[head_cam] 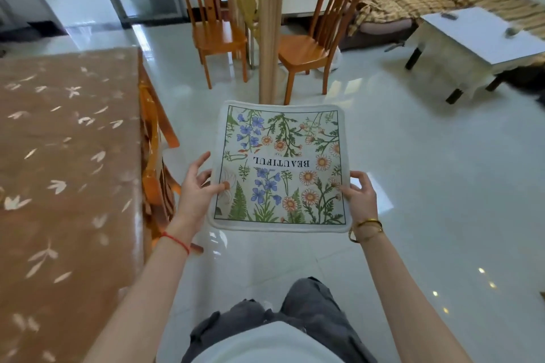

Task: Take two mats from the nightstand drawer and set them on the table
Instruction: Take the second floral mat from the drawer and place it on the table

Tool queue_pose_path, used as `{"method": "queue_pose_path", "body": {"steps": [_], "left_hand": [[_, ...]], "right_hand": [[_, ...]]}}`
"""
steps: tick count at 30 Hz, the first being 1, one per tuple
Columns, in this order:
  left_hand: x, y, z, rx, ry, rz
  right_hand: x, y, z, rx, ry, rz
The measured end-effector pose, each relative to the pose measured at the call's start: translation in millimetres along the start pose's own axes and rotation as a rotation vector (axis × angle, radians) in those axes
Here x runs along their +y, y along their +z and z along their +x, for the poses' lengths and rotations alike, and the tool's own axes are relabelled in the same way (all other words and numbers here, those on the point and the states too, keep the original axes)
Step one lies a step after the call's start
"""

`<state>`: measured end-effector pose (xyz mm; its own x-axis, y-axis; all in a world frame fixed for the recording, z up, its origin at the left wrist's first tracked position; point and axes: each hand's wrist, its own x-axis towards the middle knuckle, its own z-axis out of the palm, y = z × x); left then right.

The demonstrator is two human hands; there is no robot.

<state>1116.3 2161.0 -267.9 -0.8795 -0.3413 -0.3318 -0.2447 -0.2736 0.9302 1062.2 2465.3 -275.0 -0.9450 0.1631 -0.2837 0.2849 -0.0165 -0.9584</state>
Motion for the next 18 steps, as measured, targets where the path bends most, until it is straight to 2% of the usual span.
{"method": "queue_pose_path", "body": {"steps": [9, 18], "left_hand": [[28.4, 7.1, 97.3, 0.197, -0.001, -0.015], [69.0, 24.3, 194.7, 0.501, 0.068, -0.151]], "right_hand": [[-46.8, 81.7, 152.8, -0.275, 0.003, -0.052], [-108.8, 190.3, 308.9, -0.583, -0.025, -0.165]]}}
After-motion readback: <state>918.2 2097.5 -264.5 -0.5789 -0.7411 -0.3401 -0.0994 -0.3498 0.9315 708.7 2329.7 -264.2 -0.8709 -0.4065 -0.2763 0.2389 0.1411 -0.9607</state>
